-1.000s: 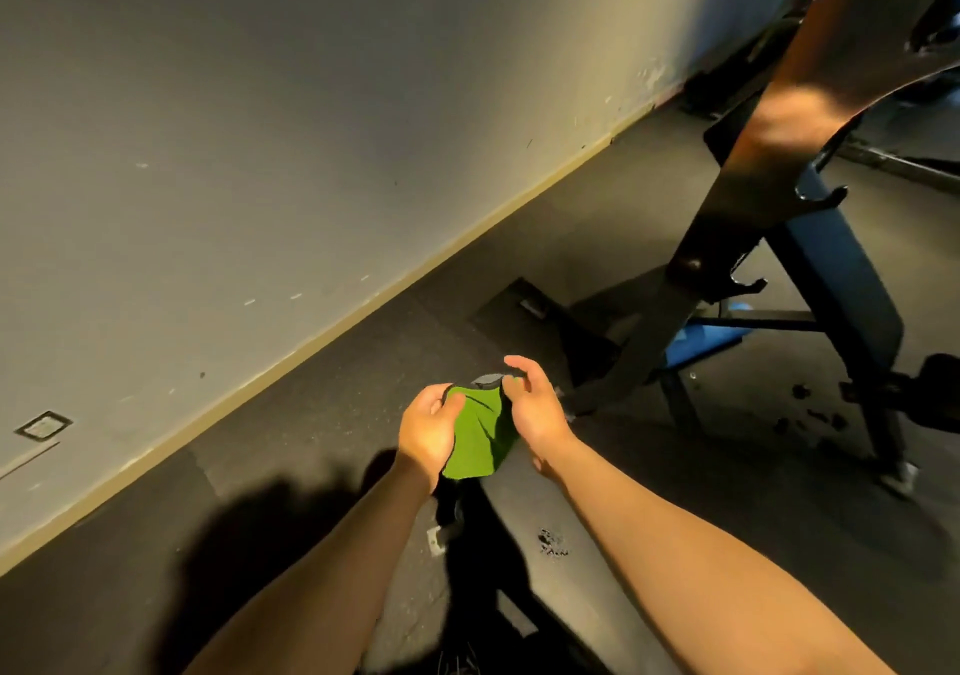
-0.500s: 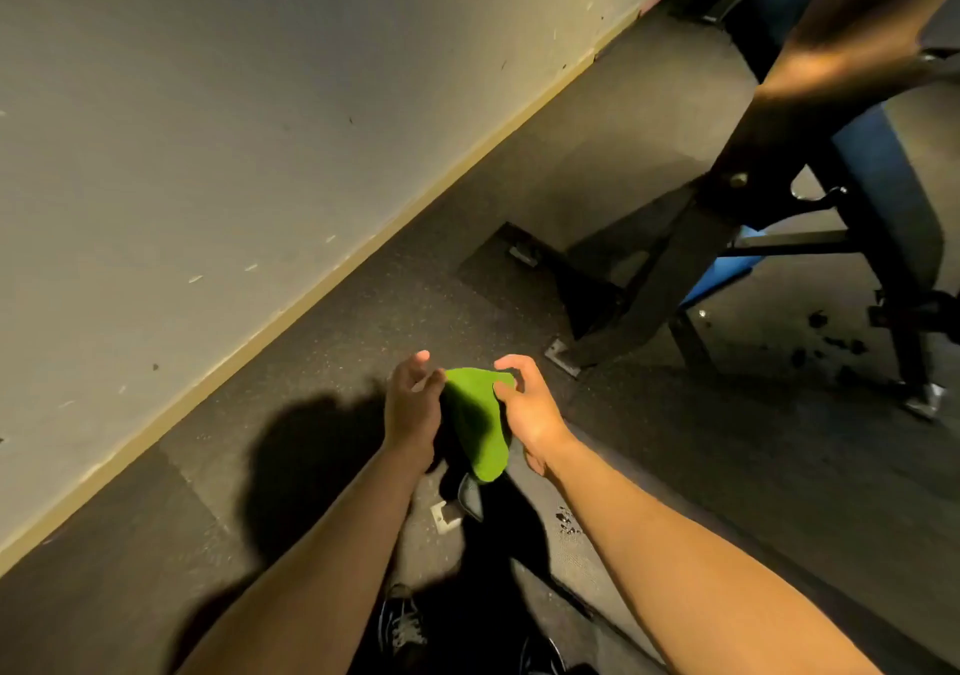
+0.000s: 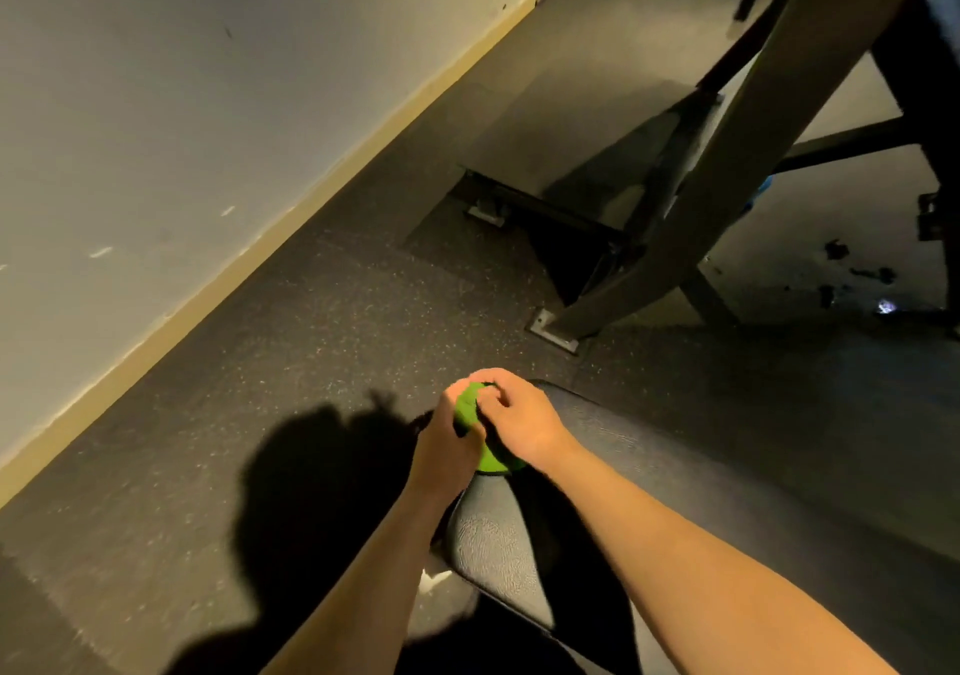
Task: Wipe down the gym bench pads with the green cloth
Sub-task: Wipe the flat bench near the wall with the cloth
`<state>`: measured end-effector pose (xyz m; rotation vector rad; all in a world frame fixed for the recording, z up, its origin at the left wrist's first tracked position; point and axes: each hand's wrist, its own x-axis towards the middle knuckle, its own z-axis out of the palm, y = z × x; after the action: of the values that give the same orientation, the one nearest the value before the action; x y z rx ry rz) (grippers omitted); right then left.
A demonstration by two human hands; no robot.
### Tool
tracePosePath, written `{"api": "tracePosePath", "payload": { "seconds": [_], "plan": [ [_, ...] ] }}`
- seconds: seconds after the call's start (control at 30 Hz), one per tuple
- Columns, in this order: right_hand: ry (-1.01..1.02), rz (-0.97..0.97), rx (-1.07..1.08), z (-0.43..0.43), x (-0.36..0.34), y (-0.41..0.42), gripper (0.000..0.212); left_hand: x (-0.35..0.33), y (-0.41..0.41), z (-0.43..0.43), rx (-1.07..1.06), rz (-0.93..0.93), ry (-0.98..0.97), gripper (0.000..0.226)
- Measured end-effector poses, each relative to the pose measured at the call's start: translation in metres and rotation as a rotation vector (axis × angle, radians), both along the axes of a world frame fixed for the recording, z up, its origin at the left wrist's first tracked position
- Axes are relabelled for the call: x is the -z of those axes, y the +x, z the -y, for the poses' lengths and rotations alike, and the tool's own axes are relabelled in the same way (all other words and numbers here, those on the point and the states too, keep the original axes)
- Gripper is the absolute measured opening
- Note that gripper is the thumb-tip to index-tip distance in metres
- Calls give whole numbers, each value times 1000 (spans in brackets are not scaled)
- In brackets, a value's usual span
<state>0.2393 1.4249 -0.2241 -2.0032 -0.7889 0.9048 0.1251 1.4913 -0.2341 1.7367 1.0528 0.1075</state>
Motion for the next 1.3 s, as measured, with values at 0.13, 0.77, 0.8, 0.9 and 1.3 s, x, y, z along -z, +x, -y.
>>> {"api": "tracePosePath", "payload": {
  "seconds": [0.13,0.77,0.8,0.9,1.3],
  "plan": [
    [-113,381,105,12,70,13,40,70,22,-15,-101,128,-9,26],
    [-248,786,-4,61,111,-20,51,115,18,20,82,-132,166,32],
    [-256,795,4,65,109,-27,50,114,7,25,67,-130,163,31],
    [-296,761,-37,73,105,-50,52,114,-20,35,83,-137,233,34],
    [-327,567,-43,91,77,-65,47,99,-32,48,26,-103,241,41]
  ]
}}
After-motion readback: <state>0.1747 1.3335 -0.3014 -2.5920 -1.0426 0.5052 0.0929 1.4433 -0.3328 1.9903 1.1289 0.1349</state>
